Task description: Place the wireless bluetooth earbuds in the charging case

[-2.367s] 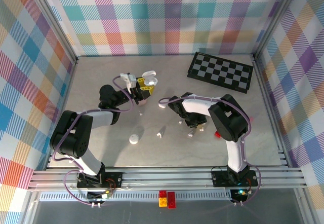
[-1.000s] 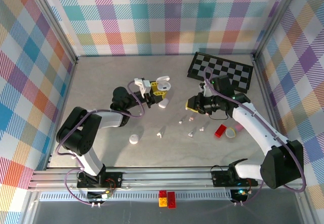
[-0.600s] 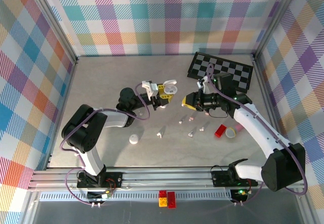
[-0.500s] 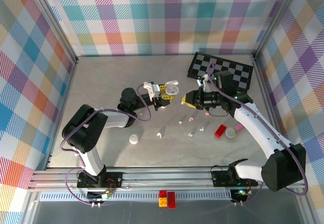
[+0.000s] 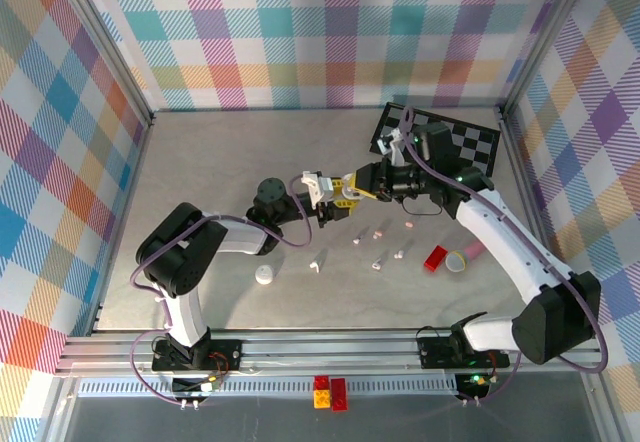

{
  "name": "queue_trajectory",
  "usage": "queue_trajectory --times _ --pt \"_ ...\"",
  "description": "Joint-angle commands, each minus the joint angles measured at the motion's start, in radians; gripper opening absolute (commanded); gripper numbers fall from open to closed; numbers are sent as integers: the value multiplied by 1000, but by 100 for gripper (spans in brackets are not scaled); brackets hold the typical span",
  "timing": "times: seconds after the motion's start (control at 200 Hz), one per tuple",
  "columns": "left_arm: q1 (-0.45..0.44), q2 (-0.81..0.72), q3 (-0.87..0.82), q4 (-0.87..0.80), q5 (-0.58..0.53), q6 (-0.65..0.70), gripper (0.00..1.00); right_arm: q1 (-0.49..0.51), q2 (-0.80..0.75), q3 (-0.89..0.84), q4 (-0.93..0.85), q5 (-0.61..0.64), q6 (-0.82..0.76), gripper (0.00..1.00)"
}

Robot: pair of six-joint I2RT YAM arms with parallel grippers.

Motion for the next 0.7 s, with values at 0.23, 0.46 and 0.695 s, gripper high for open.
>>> queue_trajectory --times 0.23,0.46,0.695 --pt "-15 1 43 79 -14 -39 37 13 20 35 -54 96 -50 21" --pt "-18 -1 47 84 -1 -36 37 15 20 33 -55 133 -60 20" --pt "-23 3 48 85 4 -31 37 20 19 30 -33 143 -58 20"
